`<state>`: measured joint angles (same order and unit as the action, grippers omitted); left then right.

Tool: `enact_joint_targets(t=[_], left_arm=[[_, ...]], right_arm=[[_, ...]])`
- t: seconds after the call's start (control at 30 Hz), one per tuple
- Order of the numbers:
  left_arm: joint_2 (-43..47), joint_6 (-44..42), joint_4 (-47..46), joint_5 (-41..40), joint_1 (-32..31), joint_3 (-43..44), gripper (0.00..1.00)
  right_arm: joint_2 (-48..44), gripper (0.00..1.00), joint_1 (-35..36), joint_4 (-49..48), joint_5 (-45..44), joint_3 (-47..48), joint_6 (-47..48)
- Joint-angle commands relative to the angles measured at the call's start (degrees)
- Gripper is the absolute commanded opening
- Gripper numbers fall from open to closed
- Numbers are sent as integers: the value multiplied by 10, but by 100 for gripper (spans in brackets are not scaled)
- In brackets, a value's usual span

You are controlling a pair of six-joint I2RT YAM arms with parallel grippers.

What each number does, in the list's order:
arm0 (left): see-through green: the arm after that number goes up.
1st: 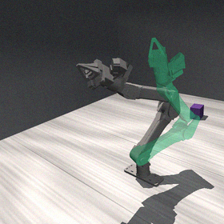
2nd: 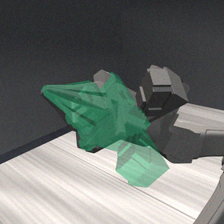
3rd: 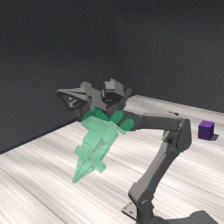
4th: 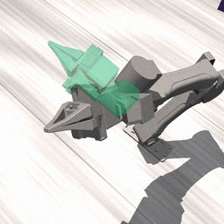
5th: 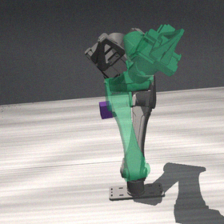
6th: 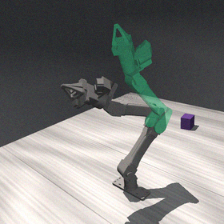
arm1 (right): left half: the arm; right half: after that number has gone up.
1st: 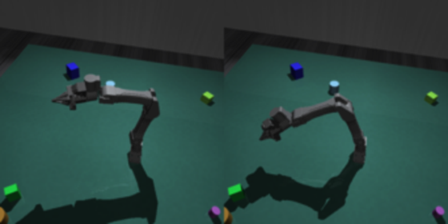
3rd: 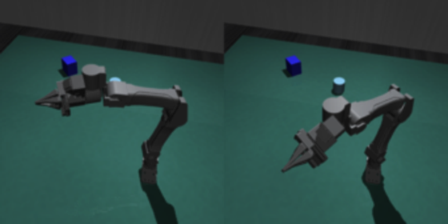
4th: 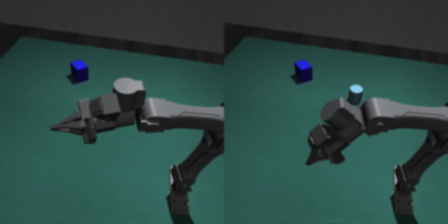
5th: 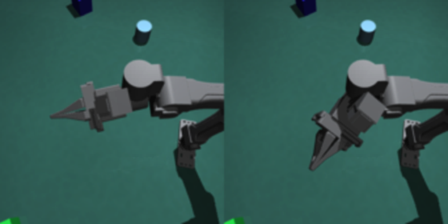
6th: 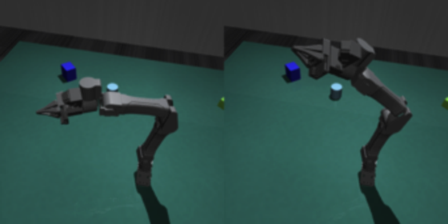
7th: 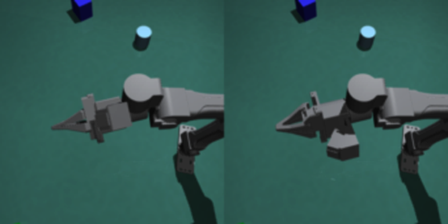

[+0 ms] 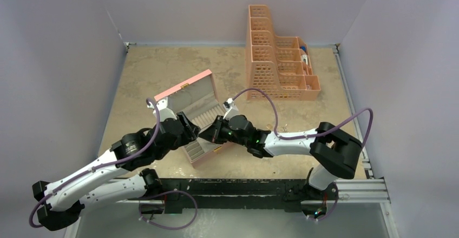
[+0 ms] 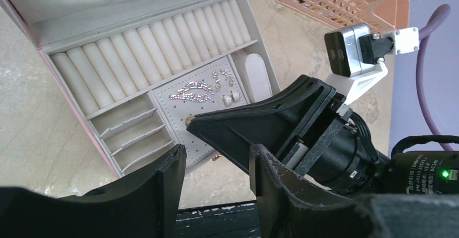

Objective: Organize the mixed jewelry

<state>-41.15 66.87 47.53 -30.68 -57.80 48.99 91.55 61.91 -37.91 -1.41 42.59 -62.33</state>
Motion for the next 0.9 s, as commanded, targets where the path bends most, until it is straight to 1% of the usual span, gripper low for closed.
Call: enact_joint_targets(t=[0.0, 0.23, 0.47, 0.87], left_arm=[[-3, -5, 5, -27, 1, 23, 47], [-7, -2, 13, -32, 1, 22, 47], [-7, 1, 15, -34, 1, 21, 47], [-13, 2, 16, -35, 1, 19, 47]], right_arm=[[7, 6, 3, -18, 13, 3, 8], [23, 5, 8, 13, 4, 17, 10], [30, 5, 9, 8, 1, 16, 9], [36, 5, 9, 34, -29, 23, 5]])
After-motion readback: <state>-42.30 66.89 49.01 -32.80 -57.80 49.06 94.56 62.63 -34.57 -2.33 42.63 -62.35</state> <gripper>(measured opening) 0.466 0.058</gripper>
